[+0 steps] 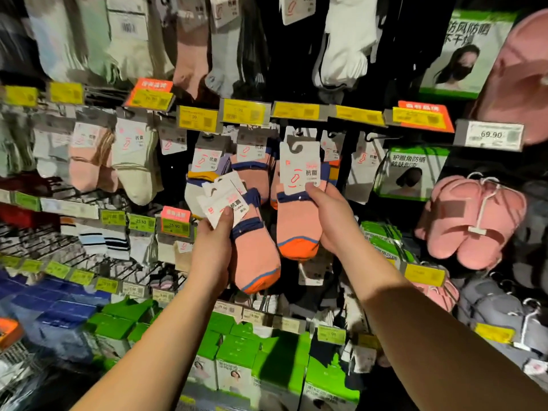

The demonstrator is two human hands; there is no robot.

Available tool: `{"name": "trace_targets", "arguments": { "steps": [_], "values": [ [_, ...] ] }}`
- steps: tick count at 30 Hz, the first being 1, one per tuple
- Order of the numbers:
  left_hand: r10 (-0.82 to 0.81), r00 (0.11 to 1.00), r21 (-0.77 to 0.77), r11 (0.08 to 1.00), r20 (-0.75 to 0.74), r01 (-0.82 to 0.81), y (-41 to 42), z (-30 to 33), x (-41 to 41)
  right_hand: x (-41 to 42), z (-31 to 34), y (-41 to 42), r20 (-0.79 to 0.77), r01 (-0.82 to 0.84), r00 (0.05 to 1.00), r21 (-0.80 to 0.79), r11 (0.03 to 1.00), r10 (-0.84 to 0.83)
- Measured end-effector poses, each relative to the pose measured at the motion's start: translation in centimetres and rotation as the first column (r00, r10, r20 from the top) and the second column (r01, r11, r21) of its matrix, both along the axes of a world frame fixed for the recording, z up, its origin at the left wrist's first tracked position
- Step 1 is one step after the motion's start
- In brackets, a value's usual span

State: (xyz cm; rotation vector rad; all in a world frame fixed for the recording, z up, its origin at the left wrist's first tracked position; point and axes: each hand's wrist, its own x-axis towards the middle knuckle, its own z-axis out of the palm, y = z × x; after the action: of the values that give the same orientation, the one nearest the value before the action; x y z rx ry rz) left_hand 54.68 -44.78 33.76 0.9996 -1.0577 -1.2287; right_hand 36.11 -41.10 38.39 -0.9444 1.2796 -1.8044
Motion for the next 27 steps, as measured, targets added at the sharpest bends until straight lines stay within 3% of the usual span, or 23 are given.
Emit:
{"name": "trace_targets", "arguments": {
  "steps": [9, 14, 16, 19, 22, 24, 27],
  "values": [
    [-0.039, 0.996, -0.025, 0.999, -0.086, 0.037, -0.9, 1.2, 0.9, -2.0, 2.7, -5.6, -0.117, 0.098, 0.988, 0.008, 0.995, -0.097],
    [-0.054, 0.996, -0.033, 0.998, -0.07, 0.051, -0.9, 2.0, 1.2, -3.0, 2.2, -7.8, -0.24, 0.193, 0.958, 0.126, 0.973, -0.159],
    [-0.062, 0.996, -0.037, 0.998, -0.064, 0.06, -0.9, 2.1, 1.2, -3.2, 2.6, -8.3, -0.392, 0.26, 0.904, 0.184, 0.948, -0.172],
    [-0.072, 0.996, -0.039, 0.997, -0.057, 0.07, -0.7, 2.3, 1.3, -3.0, 3.7, -8.6, -0.673, 0.358, 0.737, 0.313, 0.88, -0.06],
    [-0.086, 0.994, -0.036, 0.996, -0.062, 0.084, -0.7, 2.3, 1.2, -3.2, 4.2, -9.0, -0.803, 0.438, 0.595, 0.358, 0.825, 0.032],
    [-0.097, 0.993, -0.036, 0.995, -0.068, 0.095, -0.5, 2.4, 1.2, -3.4, 4.0, -9.2, -0.823, 0.455, 0.565, 0.367, 0.811, 0.055],
    [-0.117, 0.99, -0.025, 0.993, -0.082, 0.116, -0.3, 2.3, 1.1, -3.4, 3.5, -8.4, -0.778, 0.479, 0.628, 0.406, 0.778, 0.019]
  ]
}}
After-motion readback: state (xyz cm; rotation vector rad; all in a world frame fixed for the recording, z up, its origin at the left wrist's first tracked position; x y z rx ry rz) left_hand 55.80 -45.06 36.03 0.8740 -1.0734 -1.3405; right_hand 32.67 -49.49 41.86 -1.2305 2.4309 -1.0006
